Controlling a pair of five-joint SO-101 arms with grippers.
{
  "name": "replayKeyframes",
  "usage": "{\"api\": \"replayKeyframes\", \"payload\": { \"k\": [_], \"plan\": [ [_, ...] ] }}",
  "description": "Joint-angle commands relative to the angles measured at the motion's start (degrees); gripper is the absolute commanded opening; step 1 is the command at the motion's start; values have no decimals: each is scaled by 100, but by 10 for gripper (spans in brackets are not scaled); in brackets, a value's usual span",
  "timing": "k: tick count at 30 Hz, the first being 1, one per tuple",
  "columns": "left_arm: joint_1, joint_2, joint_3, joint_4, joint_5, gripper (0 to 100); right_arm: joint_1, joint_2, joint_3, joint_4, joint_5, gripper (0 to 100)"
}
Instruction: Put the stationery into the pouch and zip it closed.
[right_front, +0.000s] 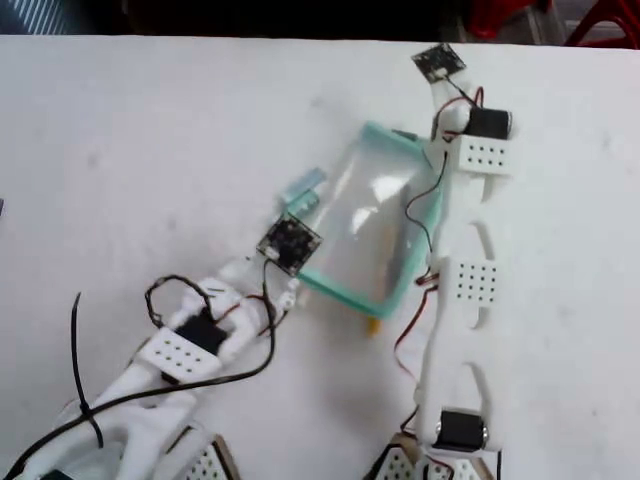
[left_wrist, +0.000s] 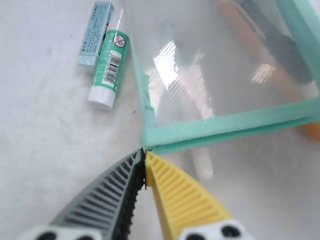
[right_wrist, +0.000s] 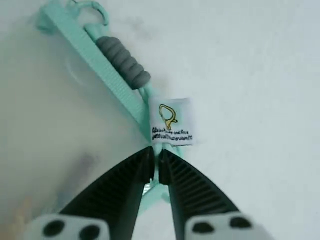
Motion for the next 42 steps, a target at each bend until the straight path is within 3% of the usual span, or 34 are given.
{"api": "replayKeyframes", "payload": {
  "k": [1, 18, 21, 27, 34, 37, 42],
  "plan": [
    [66, 4, -246, -167, 35, 31, -66, -778, -352, 180, -281, 19],
    [66, -40, -264, -123, 53, 35, -435, -3609, -18, 646, -958, 18],
    [48, -40, -255, -123, 53, 35, -233, -3503, 738, 585, -949, 18],
    [31, -40, -246, -123, 53, 35, 514, -2510, 2066, -822, -967, 29],
    [57, -40, -246, -123, 53, 35, 629, -1437, 2092, -1684, -809, 248],
    [66, -40, -246, -123, 53, 35, 523, -1077, 2101, -1965, -325, 262],
    [66, -40, -246, -123, 53, 34, 523, -629, 2092, -2193, -273, 264]
  ]
}}
